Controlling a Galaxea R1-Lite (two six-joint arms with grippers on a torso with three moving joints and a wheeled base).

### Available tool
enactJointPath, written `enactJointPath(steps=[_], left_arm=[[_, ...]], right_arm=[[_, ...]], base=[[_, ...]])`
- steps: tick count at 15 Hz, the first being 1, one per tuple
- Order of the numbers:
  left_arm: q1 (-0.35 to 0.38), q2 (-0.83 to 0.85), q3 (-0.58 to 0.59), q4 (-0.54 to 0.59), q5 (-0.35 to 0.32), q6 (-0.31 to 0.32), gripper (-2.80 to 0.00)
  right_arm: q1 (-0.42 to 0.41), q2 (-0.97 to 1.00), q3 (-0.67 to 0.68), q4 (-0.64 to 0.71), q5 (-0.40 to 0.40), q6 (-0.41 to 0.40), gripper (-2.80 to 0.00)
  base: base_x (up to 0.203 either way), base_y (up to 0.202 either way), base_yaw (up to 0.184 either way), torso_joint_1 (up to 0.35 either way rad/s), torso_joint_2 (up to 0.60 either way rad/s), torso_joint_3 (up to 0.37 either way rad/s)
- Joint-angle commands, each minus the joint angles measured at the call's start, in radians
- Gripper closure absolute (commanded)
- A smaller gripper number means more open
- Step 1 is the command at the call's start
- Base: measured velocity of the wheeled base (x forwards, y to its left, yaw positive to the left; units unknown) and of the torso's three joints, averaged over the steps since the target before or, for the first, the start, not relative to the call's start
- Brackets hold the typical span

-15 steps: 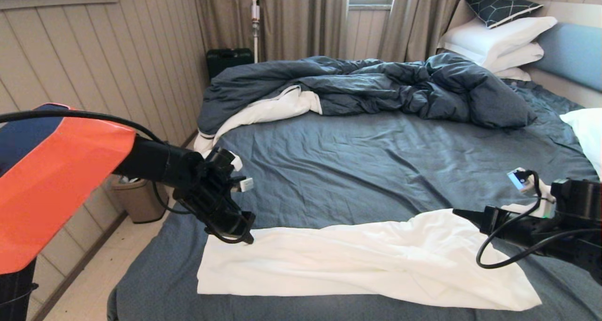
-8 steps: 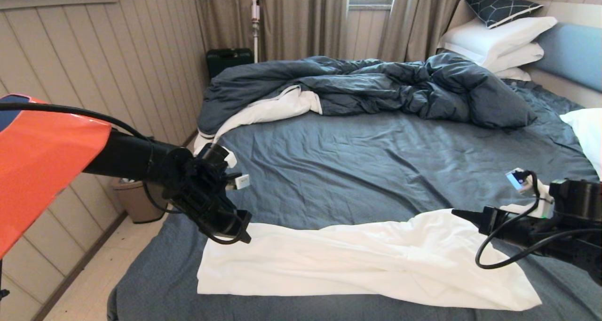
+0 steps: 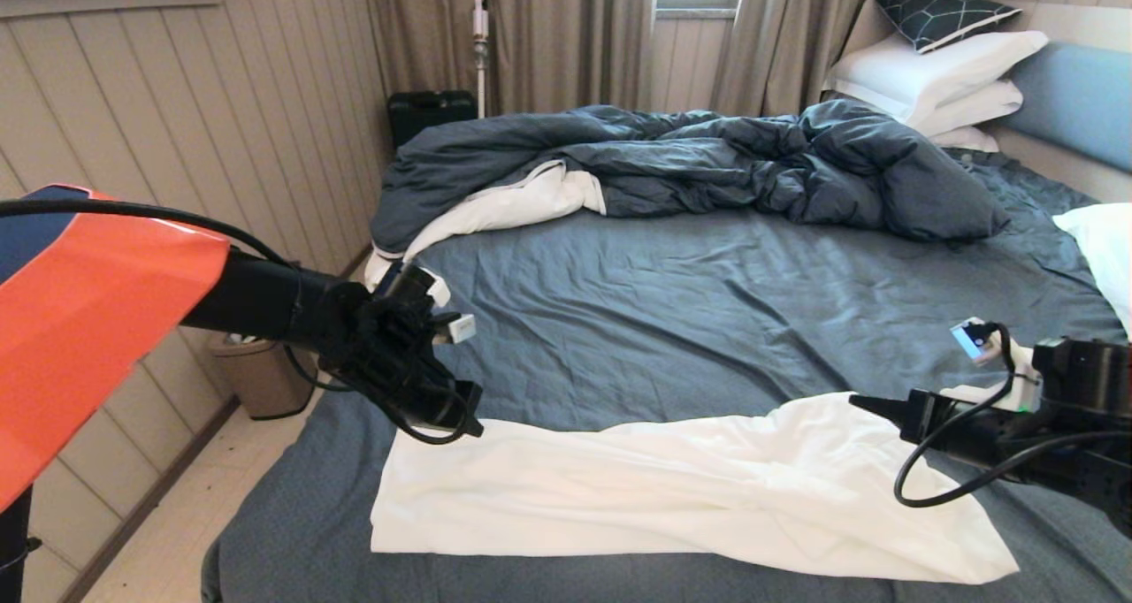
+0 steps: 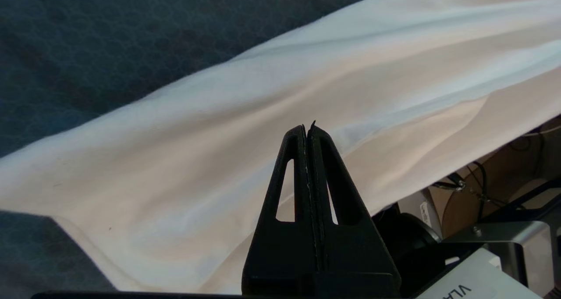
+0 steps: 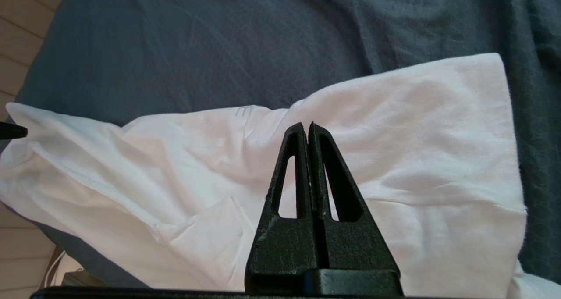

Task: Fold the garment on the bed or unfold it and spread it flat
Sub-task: Fold the white T-shirt

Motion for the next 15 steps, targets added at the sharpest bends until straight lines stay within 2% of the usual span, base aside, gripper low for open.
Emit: enactJointPath(steps=[1, 10, 15], left_arm=[[-0.001, 0.024, 0.006, -0.001, -0.004, 0.001, 0.00], [-0.014, 0.090, -0.040, -0.034, -0.005, -0.002, 0.00], [-0.043, 0.035, 0.039, -0.030, -0.017, -0.004, 0.00]], right_arm=[[-0.001, -0.005, 0.002, -0.005, 0.004, 0.001, 0.00], [-0.004, -0.004, 0.001, -0.005, 0.004, 0.001, 0.00], [-0.002, -0.005, 0.002, -0.005, 0.004, 0.001, 0.00]], base=[[0.000, 0.000, 0.000, 0.000, 0.00, 0.000], [0.000, 0.000, 0.000, 0.000, 0.00, 0.000], [0.000, 0.000, 0.000, 0.000, 0.00, 0.000]])
